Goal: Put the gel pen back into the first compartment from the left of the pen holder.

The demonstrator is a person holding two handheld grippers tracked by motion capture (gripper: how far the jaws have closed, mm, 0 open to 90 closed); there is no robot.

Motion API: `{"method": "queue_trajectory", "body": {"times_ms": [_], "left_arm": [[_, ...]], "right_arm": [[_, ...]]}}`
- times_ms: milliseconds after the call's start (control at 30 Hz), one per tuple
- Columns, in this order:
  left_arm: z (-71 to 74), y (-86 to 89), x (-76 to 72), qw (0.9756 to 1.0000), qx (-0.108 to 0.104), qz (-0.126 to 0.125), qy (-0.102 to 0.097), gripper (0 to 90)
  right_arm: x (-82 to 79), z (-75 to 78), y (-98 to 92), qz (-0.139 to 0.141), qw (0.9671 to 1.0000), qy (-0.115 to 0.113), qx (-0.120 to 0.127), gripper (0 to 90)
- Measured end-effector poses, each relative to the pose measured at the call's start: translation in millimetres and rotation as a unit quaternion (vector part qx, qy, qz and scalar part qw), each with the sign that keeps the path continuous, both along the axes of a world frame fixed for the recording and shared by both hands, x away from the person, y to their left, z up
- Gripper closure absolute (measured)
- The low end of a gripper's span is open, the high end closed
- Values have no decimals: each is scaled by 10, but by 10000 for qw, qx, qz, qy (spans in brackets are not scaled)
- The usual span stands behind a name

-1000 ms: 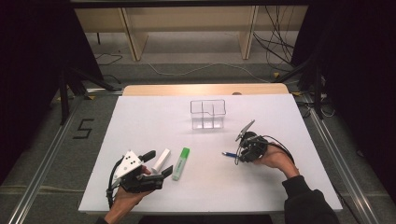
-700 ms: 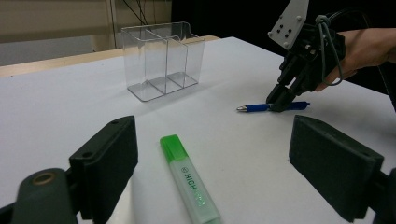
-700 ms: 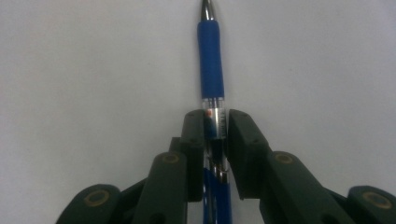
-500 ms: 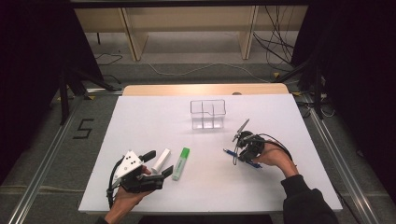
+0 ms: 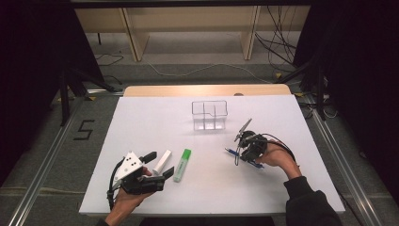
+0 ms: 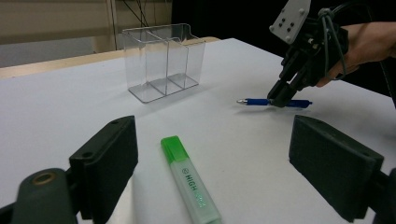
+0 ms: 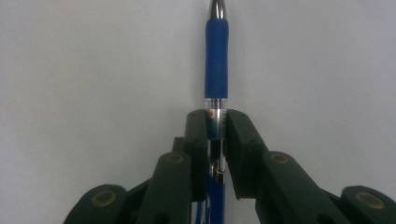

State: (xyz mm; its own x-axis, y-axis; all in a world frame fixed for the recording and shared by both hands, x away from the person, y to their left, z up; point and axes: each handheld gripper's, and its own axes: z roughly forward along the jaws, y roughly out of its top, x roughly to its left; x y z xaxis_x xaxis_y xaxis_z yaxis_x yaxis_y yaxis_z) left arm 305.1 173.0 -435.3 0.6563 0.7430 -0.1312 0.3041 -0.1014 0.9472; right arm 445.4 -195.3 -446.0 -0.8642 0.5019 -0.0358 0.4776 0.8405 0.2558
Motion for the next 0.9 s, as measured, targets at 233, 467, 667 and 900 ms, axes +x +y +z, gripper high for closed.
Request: {"method": "queue_trajectory", "body": {"times_ms": [233, 467, 667, 900], "left_arm": [[1, 1, 0, 10000, -2, 8, 0, 149], [1, 2, 1, 10000, -3, 23, 1, 149], [3, 4, 0, 10000, 6, 29, -7, 149], [3, 6, 1, 10000, 7, 37, -10, 150]], "right_arm": [[-12, 185, -81, -121, 9969, -367, 686, 798], [-5, 345, -162, -510, 9774, -939, 1824, 798], [-11, 380, -187, -722, 9579, -1387, 2406, 797], [-29, 407, -196, -825, 9419, -1779, 2726, 798]]}}
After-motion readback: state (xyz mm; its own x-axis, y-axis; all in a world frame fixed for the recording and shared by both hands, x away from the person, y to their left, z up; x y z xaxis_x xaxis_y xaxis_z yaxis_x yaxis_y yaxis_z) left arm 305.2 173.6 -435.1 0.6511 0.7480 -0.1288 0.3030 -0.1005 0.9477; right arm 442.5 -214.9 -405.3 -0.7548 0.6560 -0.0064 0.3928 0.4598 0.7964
